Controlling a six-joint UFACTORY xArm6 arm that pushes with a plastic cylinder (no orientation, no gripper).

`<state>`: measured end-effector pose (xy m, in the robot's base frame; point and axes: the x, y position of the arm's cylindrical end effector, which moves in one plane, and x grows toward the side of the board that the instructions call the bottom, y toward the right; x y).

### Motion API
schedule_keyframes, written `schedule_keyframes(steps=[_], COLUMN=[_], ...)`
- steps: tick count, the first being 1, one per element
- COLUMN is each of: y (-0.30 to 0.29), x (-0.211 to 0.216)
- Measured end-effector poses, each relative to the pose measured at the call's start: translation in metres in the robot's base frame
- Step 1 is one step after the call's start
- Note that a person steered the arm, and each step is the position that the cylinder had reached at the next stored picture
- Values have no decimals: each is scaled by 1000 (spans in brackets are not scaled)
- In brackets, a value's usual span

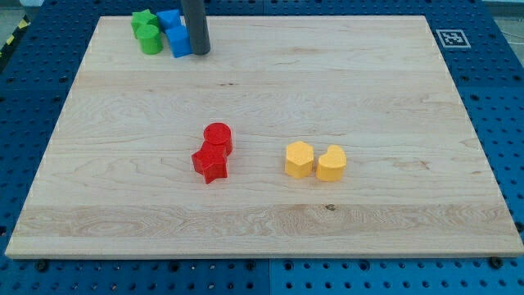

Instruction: Move the blue cube into the green blocks and blue triangle

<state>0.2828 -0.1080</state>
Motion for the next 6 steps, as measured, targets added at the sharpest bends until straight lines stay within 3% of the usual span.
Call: schedule_keyframes(steps=[1, 3, 6], y=[0, -11, -46], x=[16, -11, -12])
